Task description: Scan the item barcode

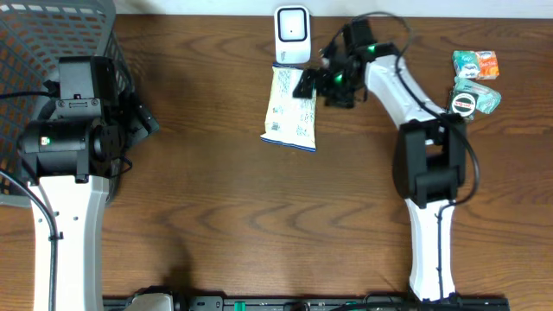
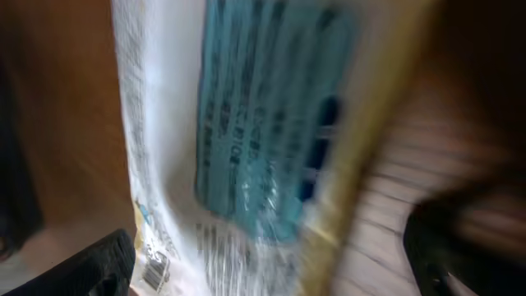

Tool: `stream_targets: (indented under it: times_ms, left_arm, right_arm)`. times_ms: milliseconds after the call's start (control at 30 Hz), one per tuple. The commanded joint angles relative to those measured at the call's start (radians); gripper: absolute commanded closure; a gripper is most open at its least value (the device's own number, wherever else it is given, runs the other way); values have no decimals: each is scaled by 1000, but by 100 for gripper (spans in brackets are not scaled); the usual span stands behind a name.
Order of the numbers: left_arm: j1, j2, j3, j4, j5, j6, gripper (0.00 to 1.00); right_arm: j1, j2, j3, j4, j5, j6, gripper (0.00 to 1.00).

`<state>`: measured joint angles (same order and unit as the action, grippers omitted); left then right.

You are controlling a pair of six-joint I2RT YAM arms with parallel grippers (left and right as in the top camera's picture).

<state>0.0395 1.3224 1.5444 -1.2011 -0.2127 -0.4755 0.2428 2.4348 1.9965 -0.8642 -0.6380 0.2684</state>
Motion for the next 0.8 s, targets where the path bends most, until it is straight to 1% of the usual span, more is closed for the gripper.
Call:
stream_targets:
  times_ms: [0,67,100,233,267,300,367,467,533,600,700,767]
  left_arm:
    - [8,4,-3,-3,-13,-16,2]
    - [8,4,-3,-3,-13,-16,2]
    - [8,4,-3,-3,-13,-16,2]
    - [8,4,-3,-3,-13,-16,3]
    - [8,4,-3,-3,-13,-16,2]
    - [8,4,-3,-3,-13,-16,2]
    - [8,4,-3,-3,-13,-16,2]
    - [8,4,-3,-3,-13,-16,2]
    - [8,4,-3,-3,-13,-16,2]
    - [8,4,-3,-3,-13,-16,2]
    - [8,4,-3,-3,-13,-16,2]
    - [8,4,-3,-3,-13,-16,2]
  right_arm:
    - [32,56,-2,5,-80,-31,1]
    - [50,80,-2,14,-79,-18,1]
    - [59,92,-2,21,-79,-18,5]
    - [72,103,-2,43,-67,-11,61]
    - [72,97,-1,45,-69,-6,83]
    - [69,92,-1,45,-69,15,99]
    - [60,68,0,38,-89,34,99]
    - [38,-2,0,3,-133,21,99]
    - [29,-68,0,-32,-188,-60,99]
    - [24,-178,0,-71,-234,-173,99]
    - [27,-286,0,-71,-236,-229,99]
    - [27,-343,0,-74,-285,-313,99]
